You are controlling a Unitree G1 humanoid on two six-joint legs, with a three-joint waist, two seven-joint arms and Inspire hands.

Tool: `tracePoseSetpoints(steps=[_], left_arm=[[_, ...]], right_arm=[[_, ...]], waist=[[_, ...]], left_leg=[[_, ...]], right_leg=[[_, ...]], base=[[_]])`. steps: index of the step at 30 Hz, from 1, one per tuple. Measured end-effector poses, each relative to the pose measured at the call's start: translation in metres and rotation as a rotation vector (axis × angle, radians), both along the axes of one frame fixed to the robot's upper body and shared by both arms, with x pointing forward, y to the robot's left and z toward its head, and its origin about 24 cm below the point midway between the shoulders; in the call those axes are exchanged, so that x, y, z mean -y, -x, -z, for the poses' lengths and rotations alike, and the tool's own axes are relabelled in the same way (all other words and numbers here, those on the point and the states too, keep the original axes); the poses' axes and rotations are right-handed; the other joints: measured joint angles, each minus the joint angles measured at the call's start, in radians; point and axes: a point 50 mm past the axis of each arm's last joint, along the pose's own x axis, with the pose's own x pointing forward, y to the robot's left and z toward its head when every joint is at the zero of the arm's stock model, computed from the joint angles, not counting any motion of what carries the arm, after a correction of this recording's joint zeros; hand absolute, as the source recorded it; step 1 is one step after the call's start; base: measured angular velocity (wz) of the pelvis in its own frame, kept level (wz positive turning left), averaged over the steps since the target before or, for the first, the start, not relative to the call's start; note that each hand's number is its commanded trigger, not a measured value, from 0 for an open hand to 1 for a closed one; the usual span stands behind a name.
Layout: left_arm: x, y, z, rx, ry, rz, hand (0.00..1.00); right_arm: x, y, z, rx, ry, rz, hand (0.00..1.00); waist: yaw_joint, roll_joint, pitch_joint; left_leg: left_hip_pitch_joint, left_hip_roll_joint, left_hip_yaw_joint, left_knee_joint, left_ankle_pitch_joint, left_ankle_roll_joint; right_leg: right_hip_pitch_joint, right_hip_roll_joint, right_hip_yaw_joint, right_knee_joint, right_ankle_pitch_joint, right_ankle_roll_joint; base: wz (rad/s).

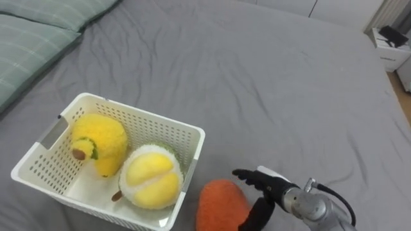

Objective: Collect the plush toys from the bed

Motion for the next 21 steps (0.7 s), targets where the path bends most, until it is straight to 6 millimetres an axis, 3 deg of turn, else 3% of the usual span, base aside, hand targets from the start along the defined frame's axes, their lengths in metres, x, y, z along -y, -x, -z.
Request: tracePoseSetpoints(steps=[16,17,18,19,21], left_arm=[[0.0001,-0.0017,-0.0004,-0.003,0.000,-0.001,0.00],[0.0000,-0.0015,-0.0005,-0.003,-0.002,-0.002,0.00],[0.0000,-0.0014,-0.0005,-0.003,-0.003,-0.003,0.00],[0.0002,-0.0015,-0.0005,-0.002,-0.007,-0.006,0.00],[0.0013,-0.0021,-0.0005,0.002,-0.013,-0.009,0.00]], right_arm=[[-0.0075,0.0000,0.0042,-0.055,0.007,-0.026,0.00],[-0.0077,-0.0001,0.0042,-0.053,0.008,-0.027,0.10],[-0.0079,-0.0001,0.0043,-0.052,0.008,-0.026,0.27],[-0.0087,0.0001,0.0054,-0.050,0.006,-0.018,0.58],[-0.0096,0.0015,0.0086,-0.051,0.010,-0.006,0.85]], waist=[[0.001,-0.006,-0.0001],[0.003,-0.007,-0.0006],[0.005,-0.010,-0.0028],[0.015,-0.010,-0.0022],[0.023,-0.009,-0.0017]], left_leg=[[-0.002,0.001,0.000,0.000,0.000,0.000],[-0.002,0.001,0.000,0.000,0.000,0.000],[-0.002,0.001,0.002,0.000,0.000,0.000],[-0.001,0.001,0.008,-0.002,0.000,0.000],[-0.002,0.002,0.009,-0.003,0.000,0.000]], right_leg=[[-0.007,0.001,-0.001,-0.001,0.000,0.000],[-0.009,0.001,0.000,-0.001,0.000,0.000],[-0.011,0.001,0.001,0.000,0.000,0.000],[-0.013,0.002,0.004,0.000,0.000,0.000],[-0.013,0.002,0.005,0.000,0.000,0.000]], base=[[0.00],[0.00],[-0.07],[-0.09],[-0.04]])
